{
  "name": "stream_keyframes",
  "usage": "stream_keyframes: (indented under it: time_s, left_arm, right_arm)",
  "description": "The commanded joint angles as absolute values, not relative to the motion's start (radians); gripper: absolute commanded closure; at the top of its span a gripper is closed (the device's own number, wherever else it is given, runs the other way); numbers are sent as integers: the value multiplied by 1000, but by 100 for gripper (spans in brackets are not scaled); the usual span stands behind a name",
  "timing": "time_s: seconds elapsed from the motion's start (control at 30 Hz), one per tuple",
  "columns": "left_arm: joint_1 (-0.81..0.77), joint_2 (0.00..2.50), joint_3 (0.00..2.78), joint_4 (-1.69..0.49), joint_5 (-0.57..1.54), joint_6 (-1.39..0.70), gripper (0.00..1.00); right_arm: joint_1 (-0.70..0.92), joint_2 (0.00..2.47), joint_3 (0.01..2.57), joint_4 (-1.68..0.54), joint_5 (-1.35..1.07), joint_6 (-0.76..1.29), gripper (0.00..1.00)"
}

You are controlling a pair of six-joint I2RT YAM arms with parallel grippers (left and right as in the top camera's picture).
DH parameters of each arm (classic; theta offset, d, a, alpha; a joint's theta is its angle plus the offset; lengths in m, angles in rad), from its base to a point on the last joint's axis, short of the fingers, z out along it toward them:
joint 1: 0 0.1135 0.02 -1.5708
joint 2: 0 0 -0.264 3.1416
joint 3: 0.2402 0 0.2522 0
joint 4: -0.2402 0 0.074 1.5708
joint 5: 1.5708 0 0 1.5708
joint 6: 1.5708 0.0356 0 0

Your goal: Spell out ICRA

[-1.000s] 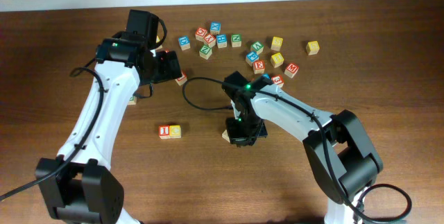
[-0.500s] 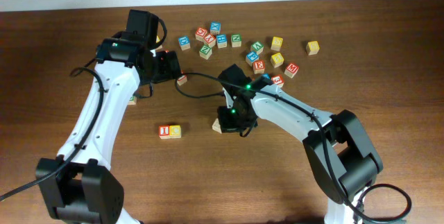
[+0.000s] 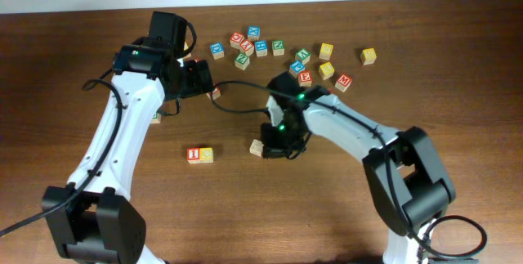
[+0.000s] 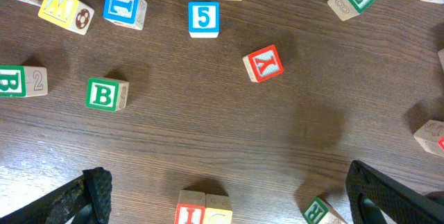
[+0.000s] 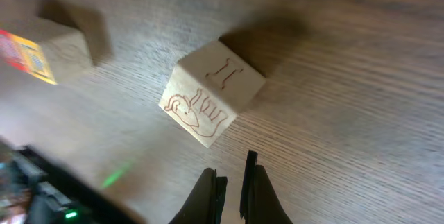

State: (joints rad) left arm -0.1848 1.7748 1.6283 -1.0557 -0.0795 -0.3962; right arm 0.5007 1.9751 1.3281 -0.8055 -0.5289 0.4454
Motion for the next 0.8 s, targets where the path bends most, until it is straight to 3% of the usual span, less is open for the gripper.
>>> stream_keyframes:
  time_s: [0.0, 0.77]
  left_arm:
    - [-187, 1774, 1646, -1057, -87, -388, 1]
    - [-187, 1774, 1646, -1057, -87, -388, 1]
  right_arm:
    - [442, 1970, 1330, -790, -643, 447, 96]
    - [491, 1970, 1323, -726, -561, 474, 96]
